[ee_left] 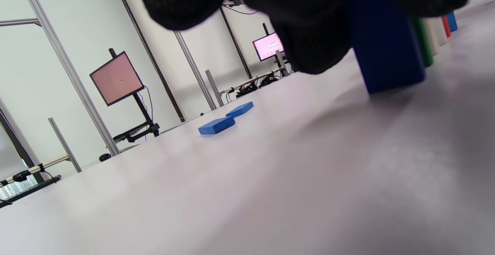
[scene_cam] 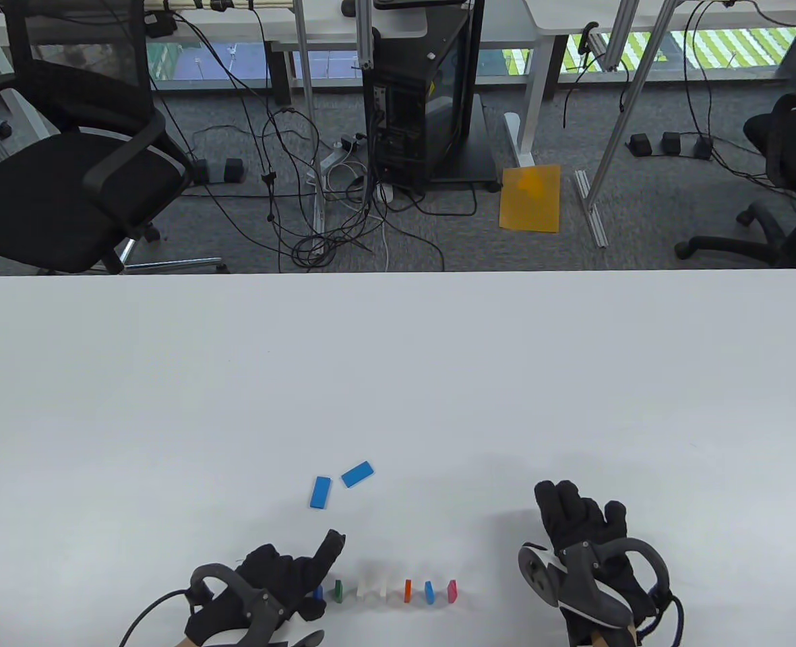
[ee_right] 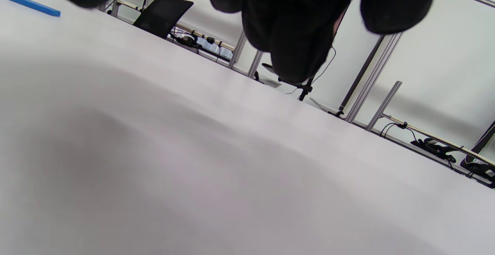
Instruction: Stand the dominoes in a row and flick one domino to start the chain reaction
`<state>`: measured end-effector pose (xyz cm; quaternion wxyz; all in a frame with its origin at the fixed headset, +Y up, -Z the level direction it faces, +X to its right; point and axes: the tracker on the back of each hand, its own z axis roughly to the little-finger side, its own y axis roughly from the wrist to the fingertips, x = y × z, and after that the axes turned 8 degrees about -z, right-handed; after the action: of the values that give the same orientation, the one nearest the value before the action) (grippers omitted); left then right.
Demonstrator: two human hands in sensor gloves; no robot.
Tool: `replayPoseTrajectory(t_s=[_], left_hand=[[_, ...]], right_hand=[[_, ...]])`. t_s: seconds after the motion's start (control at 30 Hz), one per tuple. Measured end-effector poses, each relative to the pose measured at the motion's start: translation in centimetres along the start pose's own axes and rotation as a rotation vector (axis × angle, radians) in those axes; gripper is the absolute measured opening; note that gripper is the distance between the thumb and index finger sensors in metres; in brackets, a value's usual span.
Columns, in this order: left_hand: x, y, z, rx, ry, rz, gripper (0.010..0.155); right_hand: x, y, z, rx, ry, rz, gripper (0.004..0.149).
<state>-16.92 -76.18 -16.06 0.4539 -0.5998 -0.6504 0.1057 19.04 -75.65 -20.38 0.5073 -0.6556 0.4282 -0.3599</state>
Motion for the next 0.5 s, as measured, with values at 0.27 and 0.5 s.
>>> replayPoseTrajectory(t_s=[0.27,0.5], left_hand=[[-0.01,-0.03,0.03,0.0,-0.005,0.0,0.091],[-0.1,-0.19,0.2,0.0,0.004,0.013,0.092]], right_hand=[[0.0,0.0,0.0,-0.002,0.001,-0.001,0.091],[0.0,-0.02,0.01,-0.002,0.0,-0.006,0.091]])
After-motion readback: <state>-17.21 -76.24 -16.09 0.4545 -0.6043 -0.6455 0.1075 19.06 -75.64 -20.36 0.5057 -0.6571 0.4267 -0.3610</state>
